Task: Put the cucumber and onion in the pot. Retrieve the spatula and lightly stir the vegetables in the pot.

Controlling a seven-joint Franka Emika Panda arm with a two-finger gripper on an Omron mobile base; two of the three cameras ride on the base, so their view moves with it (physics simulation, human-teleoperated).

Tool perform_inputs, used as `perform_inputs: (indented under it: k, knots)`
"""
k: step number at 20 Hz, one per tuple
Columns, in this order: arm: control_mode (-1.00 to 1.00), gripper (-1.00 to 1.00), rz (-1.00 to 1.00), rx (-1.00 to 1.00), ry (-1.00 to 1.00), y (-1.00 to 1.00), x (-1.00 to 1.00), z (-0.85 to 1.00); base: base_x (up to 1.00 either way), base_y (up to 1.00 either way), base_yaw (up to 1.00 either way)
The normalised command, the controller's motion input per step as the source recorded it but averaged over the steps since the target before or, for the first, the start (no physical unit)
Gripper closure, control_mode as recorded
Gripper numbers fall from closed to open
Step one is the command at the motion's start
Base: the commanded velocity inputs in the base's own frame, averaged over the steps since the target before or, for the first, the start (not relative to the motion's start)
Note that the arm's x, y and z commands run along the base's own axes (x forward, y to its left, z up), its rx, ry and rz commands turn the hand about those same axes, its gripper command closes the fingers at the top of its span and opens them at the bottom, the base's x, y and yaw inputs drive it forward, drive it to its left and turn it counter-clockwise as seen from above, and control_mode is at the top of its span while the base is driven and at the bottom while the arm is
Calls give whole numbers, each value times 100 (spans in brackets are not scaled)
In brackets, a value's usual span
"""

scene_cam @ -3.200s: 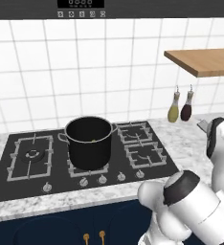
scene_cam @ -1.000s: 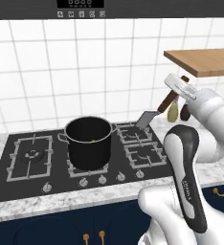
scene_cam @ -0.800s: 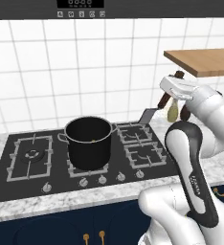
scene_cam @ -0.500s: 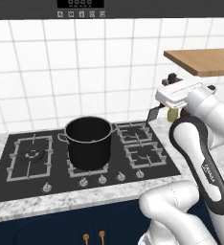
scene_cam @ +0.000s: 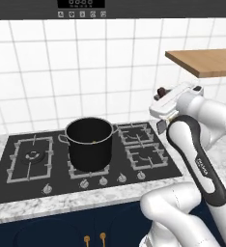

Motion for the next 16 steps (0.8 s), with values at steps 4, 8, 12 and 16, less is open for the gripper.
perform_inputs:
  k: [4,8,12,16]
  knots:
    - [-100,100,0,-20,19,0,0,-29,0,0,0]
    - [-100,100,-1,-3,17,0,1,-3,0,0,0]
    - [-100,100,-6,-1,1,29,-3,0,0,0,0]
    - [100,100,0,0,0,0,0,0,-6,67,-6]
